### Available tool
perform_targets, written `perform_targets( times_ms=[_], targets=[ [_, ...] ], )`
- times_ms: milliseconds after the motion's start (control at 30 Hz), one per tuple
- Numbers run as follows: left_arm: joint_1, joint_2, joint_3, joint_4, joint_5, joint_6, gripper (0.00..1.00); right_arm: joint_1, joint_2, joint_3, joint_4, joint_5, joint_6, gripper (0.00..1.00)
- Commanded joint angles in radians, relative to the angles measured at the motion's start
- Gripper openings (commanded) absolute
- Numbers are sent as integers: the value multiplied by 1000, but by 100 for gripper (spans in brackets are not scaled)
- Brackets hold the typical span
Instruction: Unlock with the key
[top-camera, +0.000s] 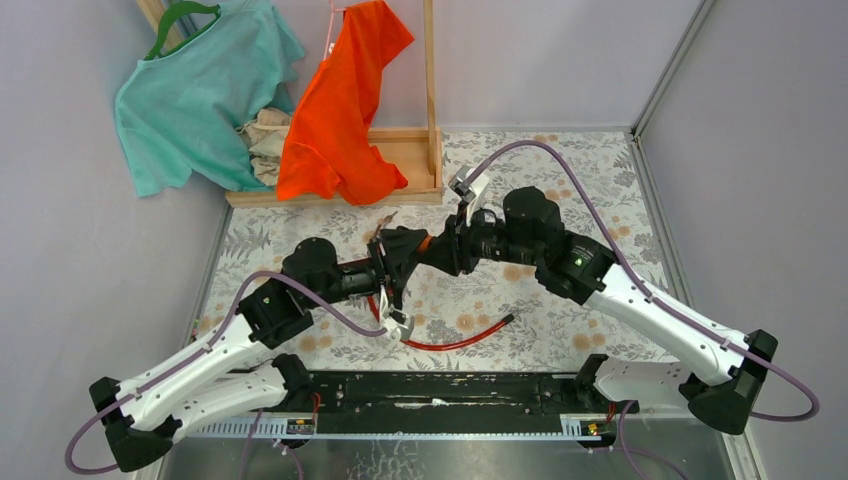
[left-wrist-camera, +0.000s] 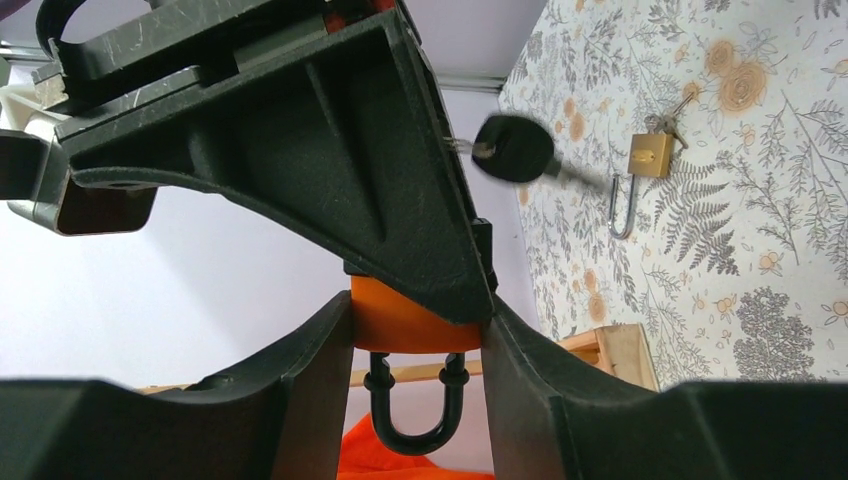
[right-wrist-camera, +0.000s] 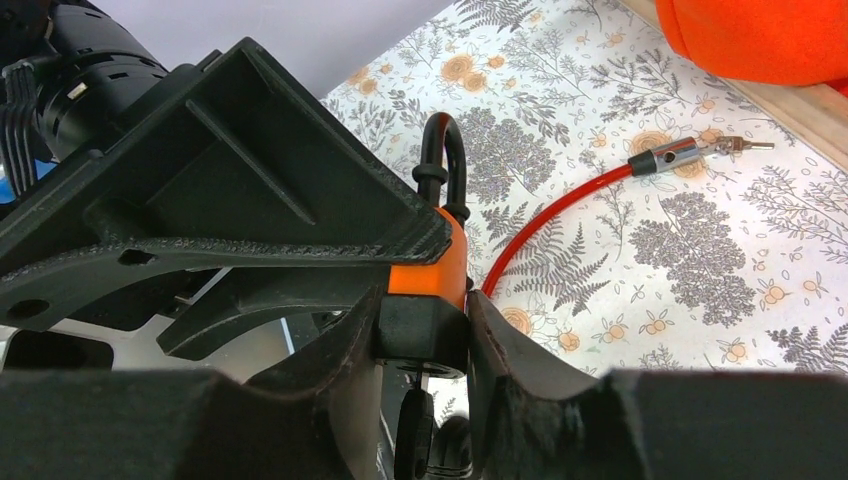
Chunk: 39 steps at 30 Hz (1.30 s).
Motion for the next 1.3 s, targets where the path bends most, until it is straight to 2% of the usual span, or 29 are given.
perform_targets(
  times_ms=[0, 67, 133, 333, 467, 600, 767, 900, 1033, 1267],
  targets=[
    [-8, -20, 60, -81, 44, -70, 46, -4, -49, 1, 75, 56, 33, 0],
    [-7, -4, 101, -147, 27, -151, 62, -4, -62, -14, 63, 43, 24, 0],
    [-6, 23, 155, -228, -12, -243, 66, -5, -79, -30, 44, 29, 15, 0],
    [-1, 97, 265, -485, -45, -353, 57, -5, -129, -85, 28, -39, 6, 0],
    [1, 121, 272, -493, -47, -378, 54, -4, -125, -82, 24, -90, 15, 0],
    [0, 157, 295, -517, -81, -359, 47, -4, -125, -85, 38, -118, 34, 0],
    [0, 169, 280, -417, -165, -362, 29, -4, -103, -90, 49, -161, 70, 0],
    [1, 167, 258, -352, -189, -348, 20, -9, -96, -116, 108, -189, 130, 0],
    [1, 162, 205, -215, -287, -298, 2, -45, -90, -159, 209, -249, 259, 0],
    [1, 141, 114, -10, -360, -205, 2, -163, -102, -277, 466, -363, 541, 0]
  ],
)
